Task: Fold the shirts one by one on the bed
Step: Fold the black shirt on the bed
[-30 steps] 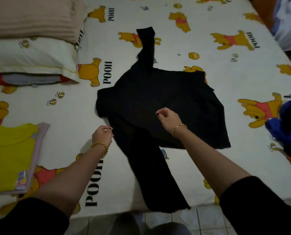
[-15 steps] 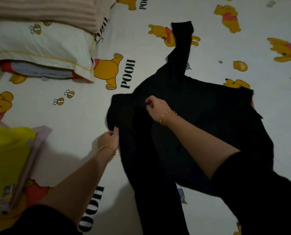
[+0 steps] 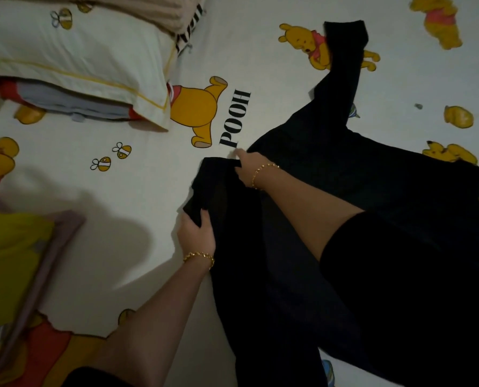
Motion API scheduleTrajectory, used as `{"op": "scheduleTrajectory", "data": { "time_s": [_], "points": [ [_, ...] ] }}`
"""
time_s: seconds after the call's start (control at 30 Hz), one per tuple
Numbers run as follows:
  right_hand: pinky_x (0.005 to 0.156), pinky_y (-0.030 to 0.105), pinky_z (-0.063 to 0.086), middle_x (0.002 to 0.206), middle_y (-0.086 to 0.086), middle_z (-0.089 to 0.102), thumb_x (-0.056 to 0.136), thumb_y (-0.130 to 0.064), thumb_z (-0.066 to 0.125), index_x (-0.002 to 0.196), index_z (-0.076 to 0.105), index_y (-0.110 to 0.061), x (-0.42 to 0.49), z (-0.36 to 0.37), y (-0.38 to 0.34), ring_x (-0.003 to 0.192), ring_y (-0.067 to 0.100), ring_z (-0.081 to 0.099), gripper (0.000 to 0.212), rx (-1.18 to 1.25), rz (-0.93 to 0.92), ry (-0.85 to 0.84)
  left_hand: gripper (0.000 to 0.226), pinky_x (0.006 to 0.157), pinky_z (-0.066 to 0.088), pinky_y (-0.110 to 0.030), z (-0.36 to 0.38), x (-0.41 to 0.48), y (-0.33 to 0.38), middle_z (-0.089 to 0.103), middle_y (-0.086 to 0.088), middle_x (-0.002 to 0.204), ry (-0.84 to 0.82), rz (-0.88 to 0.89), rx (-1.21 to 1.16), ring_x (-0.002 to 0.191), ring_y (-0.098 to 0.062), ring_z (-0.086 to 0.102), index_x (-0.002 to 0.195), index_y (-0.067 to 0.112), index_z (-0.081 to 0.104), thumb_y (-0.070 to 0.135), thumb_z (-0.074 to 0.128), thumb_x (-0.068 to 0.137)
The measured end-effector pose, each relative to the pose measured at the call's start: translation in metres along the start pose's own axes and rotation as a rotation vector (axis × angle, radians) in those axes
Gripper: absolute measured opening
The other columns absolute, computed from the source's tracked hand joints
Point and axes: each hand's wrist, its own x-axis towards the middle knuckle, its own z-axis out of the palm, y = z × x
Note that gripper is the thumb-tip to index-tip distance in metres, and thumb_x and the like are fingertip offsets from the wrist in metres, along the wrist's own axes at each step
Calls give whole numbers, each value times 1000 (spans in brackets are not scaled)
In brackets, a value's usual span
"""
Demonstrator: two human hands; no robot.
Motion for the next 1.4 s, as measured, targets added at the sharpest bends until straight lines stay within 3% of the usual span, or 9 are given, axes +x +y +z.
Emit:
{"op": "scheduleTrajectory", "data": {
  "time_s": [0.17, 0.33, 0.47, 0.6, 0.77, 0.97, 1.13, 1.27, 1.4],
  "points": [
    [79, 37, 48, 119, 19, 56, 96, -17, 47, 122, 46, -4, 7, 8, -36, 106, 33, 57, 30, -13, -12, 87, 32, 74, 35, -10, -22, -1, -5, 55, 3, 106, -21, 138, -84, 96, -12, 54, 125, 6, 49, 23, 45, 99],
    [79, 36, 50, 112, 17, 59, 92, -8, 51, 120, 51, -9, 11, 16, -88, 102, 34, 58, 28, 104, -101, 179, 35, 80, 40, -22, -56, 18, -11, 62, -11, 115, 97, 108, -27, 102, -24, 59, 124, 3, 49, 26, 46, 98],
    [93, 44, 48, 123, 16, 53, 93, -12, 50, 130, 46, -13, -7, 39, -95, 113, 31, 51, 38, 195, -113, 82, 28, 64, 40, -29, -81, 14, -40, 57, -5, 75, 64, -26, 145, 81, -33, 62, 94, 9, 44, 31, 60, 90],
    [95, 43, 48, 126, 10, 50, 95, -11, 48, 133, 46, -17, -49, 47, -63, 115, 25, 50, 39, 281, -74, 166, 31, 58, 35, -29, -93, 3, -49, 48, 1, 62, 43, 4, 187, 66, -29, 55, 93, 11, 40, 27, 65, 87],
    [93, 37, 48, 112, 2, 54, 94, -12, 48, 121, 53, -19, -134, 57, 7, 107, 16, 49, 28, 287, -12, 260, 21, 50, 31, -15, -82, -42, -34, 44, 6, 65, -72, 227, 256, 57, -7, 44, 90, 10, 46, 20, 64, 87],
    [87, 37, 47, 99, 0, 54, 89, -14, 54, 107, 55, -17, -263, 86, 111, 100, 19, 50, 19, 209, 137, 304, 19, 55, 36, -22, -37, -116, -35, 47, 5, 66, -440, 504, 400, 61, -10, 47, 77, 20, 49, 25, 66, 83],
    [88, 36, 40, 107, -6, 47, 76, -46, 67, 108, 46, -26, -358, 113, 175, 101, 15, 44, 43, 85, 170, 120, 26, 85, 39, -30, 2, -182, -45, 44, 13, 87, -807, 870, 786, 88, -8, 44, 94, 30, 49, 43, 66, 79],
    [93, 33, 35, 115, -6, 43, 78, -42, 65, 113, 42, -28, -393, 133, 207, 109, 16, 41, 44, -78, 240, 64, 44, 94, 35, -33, 25, -199, -52, 47, 8, 109, -844, 953, 1010, 106, -12, 44, 114, 28, 47, 47, 63, 78],
    [93, 35, 34, 118, -1, 46, 92, -25, 47, 115, 45, -23, -404, 140, 232, 113, 21, 42, 23, -224, 313, 167, 22, 90, 36, -32, 38, -211, -53, 53, 3, 112, -773, 1017, 1051, 105, -17, 48, 110, 22, 49, 32, 46, 91]
  ]
}}
